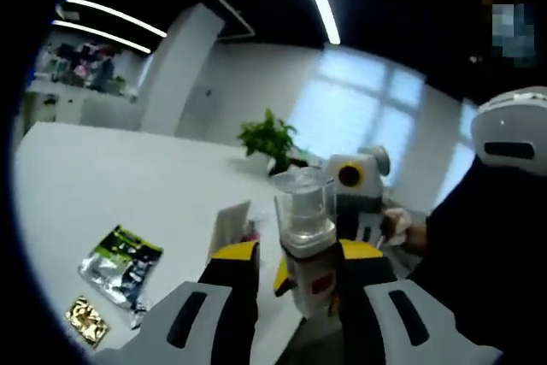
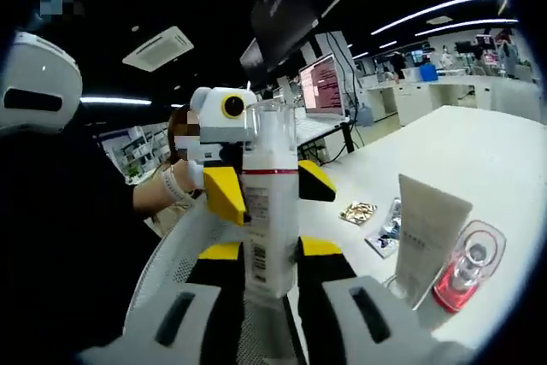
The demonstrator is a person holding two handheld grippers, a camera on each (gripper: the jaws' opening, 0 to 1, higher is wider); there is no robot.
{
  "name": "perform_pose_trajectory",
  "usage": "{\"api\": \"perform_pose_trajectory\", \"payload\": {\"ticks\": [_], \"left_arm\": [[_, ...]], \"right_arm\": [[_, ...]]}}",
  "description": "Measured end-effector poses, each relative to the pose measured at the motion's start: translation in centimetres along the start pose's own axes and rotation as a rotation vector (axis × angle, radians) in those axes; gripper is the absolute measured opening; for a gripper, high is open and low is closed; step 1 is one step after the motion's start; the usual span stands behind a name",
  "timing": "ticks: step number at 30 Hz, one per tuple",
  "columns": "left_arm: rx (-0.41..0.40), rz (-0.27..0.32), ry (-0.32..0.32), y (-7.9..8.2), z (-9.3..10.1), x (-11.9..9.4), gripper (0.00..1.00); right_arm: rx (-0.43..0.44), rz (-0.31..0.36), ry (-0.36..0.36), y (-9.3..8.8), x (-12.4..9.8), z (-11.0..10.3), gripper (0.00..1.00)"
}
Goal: Arrange the skincare products in the storage area until every visible bottle or jar stands upright without overlapping.
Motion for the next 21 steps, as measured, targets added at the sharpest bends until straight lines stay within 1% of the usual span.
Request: {"api": "perform_pose_trajectory", "payload": {"ticks": [2, 3, 5, 8, 11, 13, 15, 17, 18, 21], "left_arm": [[-0.006, -0.001, -0.004, 0.0, 0.1, 0.1, 0.31], [-0.009, -0.007, -0.024, -0.1, 0.3, 0.1, 0.29], [-0.005, -0.007, -0.036, -0.2, 0.6, 0.3, 0.21], [-0.011, -0.009, -0.032, -0.2, 0.6, 0.5, 0.21], [-0.020, -0.028, -0.028, -0.4, 0.5, 0.6, 0.20], [-0.025, -0.043, -0.015, -0.5, 0.4, 0.8, 0.20], [-0.034, -0.045, -0.002, -0.5, 0.2, 0.8, 0.20], [-0.056, -0.039, 0.029, -0.6, -0.2, 0.9, 0.20], [-0.078, -0.048, 0.061, -0.8, -0.7, 0.8, 0.20], [-0.077, -0.060, 0.076, -1.1, -1.0, 1.0, 0.20]], "right_arm": [[0.008, -0.001, 0.004, -0.1, 0.1, -0.1, 0.22], [0.006, -0.003, 0.004, -0.2, 0.1, -0.1, 0.22], [0.011, -0.004, -0.001, -0.3, 0.1, 0.1, 0.22], [0.008, -0.004, -0.001, -0.3, 0.0, 0.0, 0.23], [0.001, -0.012, -0.020, -0.6, 0.1, 0.0, 0.23], [0.005, -0.019, -0.033, -0.7, 0.1, 0.3, 0.23], [0.013, -0.017, -0.047, -0.8, 0.1, 0.4, 0.24], [0.039, -0.007, -0.075, -0.9, 0.0, 0.9, 0.24], [0.052, -0.005, -0.100, -1.0, -0.1, 1.3, 0.24], [0.068, -0.006, -0.114, -1.2, -0.3, 1.7, 0.25]]}}
Point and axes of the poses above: the point that each gripper's makers call its tool centre point, and the gripper's own axes: x roughly forward along the fingers, z roughly to its right, y roughly out of its top, the point moved 4 cm from there along -x, roughly backward along the fingers, and after that the axes turned 14 degrees about -z, right-handed, at the moved point
